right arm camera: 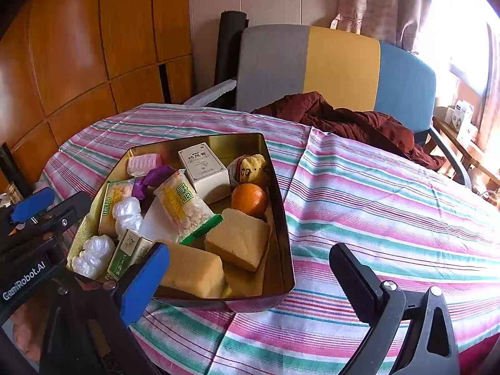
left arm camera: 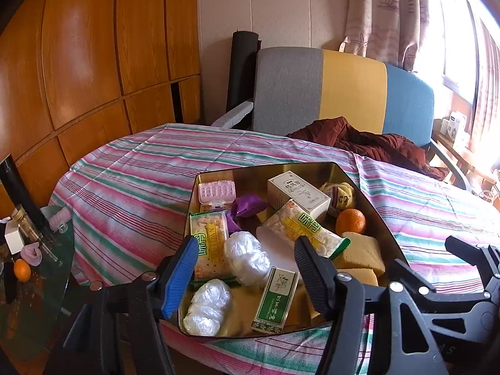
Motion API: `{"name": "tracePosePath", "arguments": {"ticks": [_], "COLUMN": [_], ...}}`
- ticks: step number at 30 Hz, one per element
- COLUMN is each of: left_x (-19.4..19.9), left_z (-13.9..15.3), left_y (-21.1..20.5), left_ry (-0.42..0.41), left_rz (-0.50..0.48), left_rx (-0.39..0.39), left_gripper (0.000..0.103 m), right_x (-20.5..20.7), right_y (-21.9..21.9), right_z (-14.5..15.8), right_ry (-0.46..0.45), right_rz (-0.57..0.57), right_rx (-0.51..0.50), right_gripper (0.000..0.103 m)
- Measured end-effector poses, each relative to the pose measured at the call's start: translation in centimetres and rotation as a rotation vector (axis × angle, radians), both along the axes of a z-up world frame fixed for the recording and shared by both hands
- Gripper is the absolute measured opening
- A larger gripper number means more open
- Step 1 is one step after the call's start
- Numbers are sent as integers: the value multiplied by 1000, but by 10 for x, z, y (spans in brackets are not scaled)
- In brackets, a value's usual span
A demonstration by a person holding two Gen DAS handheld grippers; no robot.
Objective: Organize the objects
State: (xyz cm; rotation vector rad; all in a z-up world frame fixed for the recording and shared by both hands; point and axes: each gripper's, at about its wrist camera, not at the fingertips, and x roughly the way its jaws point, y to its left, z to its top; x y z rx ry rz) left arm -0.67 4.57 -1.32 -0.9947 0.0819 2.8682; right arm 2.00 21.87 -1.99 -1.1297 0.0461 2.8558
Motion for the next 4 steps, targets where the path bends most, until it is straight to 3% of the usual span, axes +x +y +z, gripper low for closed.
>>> {"name": "tracePosePath", "arguments": {"ticks": [4], "left_x": [-2], "left_z": [-1], "left_y": [0], "left_ry": [-4], "left_rz": [3], "left_rx": [2], "left_gripper": [60], "right_x": [0], "right_y": [2], "right_z": [3], "right_ry": [13], "right_rz": [-13], "right_rx": [3], "right_gripper": [102]}}
